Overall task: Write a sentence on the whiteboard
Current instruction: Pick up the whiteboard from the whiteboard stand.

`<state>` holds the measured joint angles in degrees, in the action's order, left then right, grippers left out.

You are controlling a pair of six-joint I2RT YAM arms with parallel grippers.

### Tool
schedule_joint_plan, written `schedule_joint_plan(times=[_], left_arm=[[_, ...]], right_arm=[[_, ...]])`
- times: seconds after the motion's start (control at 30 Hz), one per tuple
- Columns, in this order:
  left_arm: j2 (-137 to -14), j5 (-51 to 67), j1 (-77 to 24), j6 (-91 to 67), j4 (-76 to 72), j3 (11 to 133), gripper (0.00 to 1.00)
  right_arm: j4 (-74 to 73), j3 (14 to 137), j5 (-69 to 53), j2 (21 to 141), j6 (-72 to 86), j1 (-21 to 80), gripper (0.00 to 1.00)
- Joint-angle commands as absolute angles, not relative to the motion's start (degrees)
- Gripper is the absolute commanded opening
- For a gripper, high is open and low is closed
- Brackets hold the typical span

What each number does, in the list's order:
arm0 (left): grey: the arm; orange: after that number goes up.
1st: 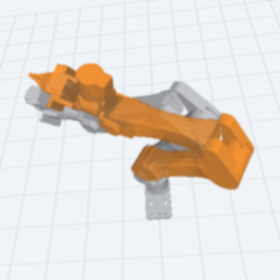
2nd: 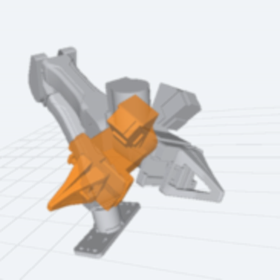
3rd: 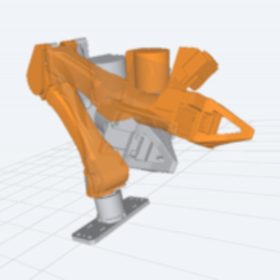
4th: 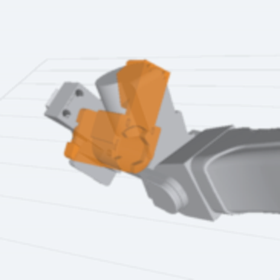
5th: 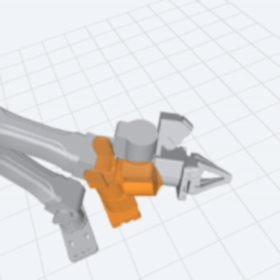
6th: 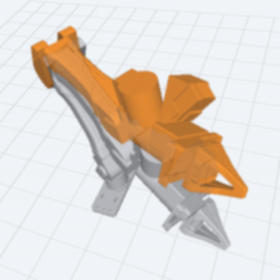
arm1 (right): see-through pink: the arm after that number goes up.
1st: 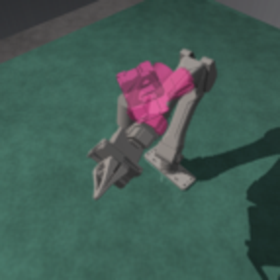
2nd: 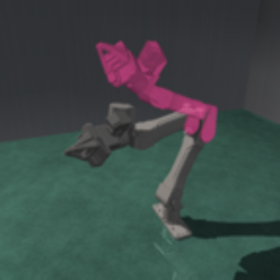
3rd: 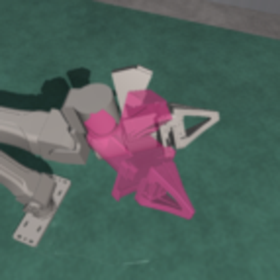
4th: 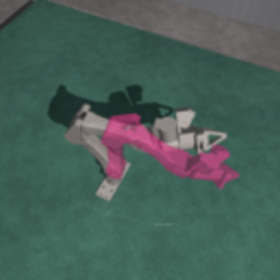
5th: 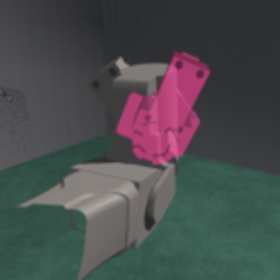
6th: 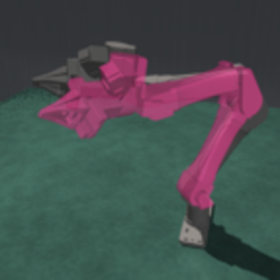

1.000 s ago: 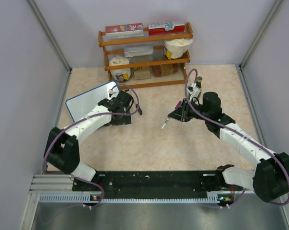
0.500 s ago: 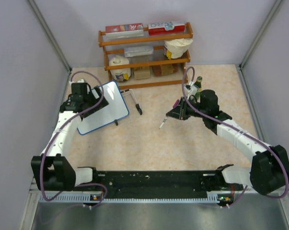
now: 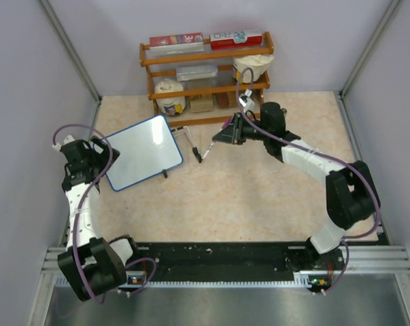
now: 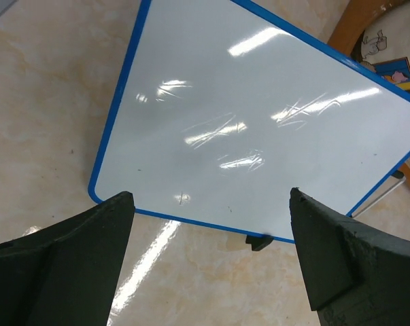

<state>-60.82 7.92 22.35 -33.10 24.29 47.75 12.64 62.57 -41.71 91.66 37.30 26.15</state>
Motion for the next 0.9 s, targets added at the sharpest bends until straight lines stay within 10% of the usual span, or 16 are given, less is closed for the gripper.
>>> schedule_joint_plan(times=[0.0, 0.87], left_arm=[[-61.3, 9.2, 25.7, -33.6, 16.4, 45.9, 0.99], [-78.4, 26.2, 38.6, -22.6, 19.7, 55.3, 0.97]], right_arm=[[21.8, 71.7, -45.9, 99.2, 44.1, 28.0, 0.00], [11.2, 98.3, -31.0, 127.3, 43.8, 36.2, 0.00]])
